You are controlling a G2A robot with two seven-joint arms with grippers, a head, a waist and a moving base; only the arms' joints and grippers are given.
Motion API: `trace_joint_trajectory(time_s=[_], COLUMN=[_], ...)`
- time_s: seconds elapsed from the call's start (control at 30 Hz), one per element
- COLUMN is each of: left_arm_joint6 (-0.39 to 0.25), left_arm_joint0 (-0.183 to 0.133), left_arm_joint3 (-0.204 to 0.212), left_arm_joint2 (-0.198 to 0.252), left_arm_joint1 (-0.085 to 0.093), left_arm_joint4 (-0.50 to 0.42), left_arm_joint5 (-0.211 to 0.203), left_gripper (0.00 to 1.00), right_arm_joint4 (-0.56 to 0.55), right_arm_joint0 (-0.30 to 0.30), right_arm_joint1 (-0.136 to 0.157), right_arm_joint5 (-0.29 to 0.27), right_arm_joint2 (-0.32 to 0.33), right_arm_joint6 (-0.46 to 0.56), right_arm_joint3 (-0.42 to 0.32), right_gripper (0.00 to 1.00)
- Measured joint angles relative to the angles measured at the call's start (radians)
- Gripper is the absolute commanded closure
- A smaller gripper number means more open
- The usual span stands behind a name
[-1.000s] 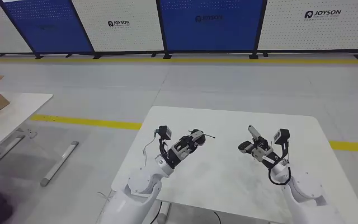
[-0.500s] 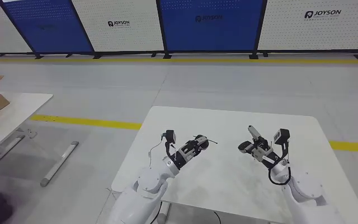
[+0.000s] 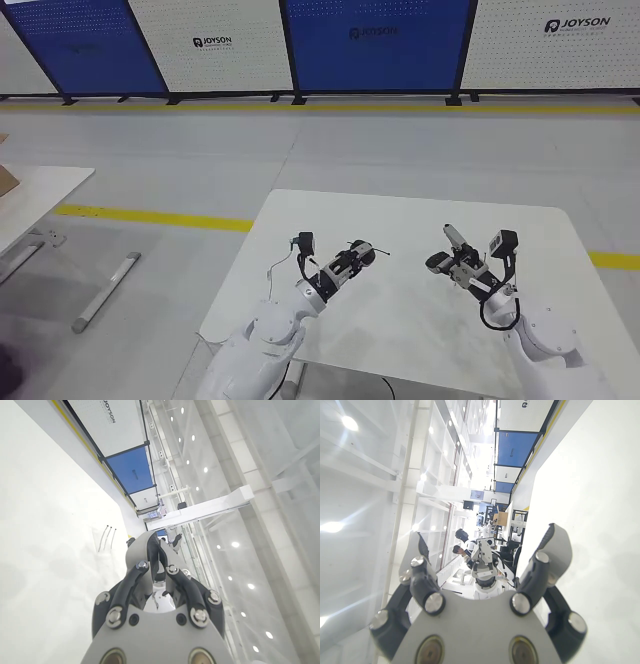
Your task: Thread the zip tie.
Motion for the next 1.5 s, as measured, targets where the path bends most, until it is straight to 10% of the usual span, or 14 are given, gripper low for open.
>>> trace_joint_trajectory(time_s=[0.2, 0.43, 0.77, 0.97, 1.2, 1.5], left_arm_joint6=[0.063, 0.061, 0.061, 0.061, 0.061, 0.061], left_arm_joint0=[-0.009, -0.008, -0.008, -0.008, -0.008, -0.008], left_arm_joint3=[0.003, 0.002, 0.002, 0.002, 0.002, 0.002], left_arm_joint2=[0.061, 0.059, 0.059, 0.059, 0.059, 0.059], left_arm_joint1=[-0.006, -0.006, -0.006, -0.006, -0.006, -0.006], left_arm_joint4=[0.115, 0.113, 0.113, 0.113, 0.113, 0.113], left_arm_joint5=[0.016, 0.016, 0.016, 0.016, 0.016, 0.016], left_gripper=[1.0, 1.0, 1.0, 1.0, 1.0, 1.0], right_arm_joint4=[-0.162, -0.359, -0.3, -0.091, -0.526, -0.698], right_arm_joint0=[0.006, 0.028, 0.027, 0.162, 0.293, 0.38], right_arm_joint1=[0.021, 0.074, 0.072, 0.105, 0.197, 0.217], right_arm_joint5=[0.049, 0.196, 0.183, 0.221, 0.427, 0.43], right_arm_joint2=[0.036, 0.167, 0.15, 0.196, 0.074, 0.003], right_arm_joint6=[0.061, 0.391, 0.412, 0.824, 0.837, 0.838], right_arm_joint3=[-0.06, -0.126, -0.119, 0.035, -0.035, -0.02], right_gripper=[0.0, 0.0, 0.0, 0.0, 0.0, 0.0])
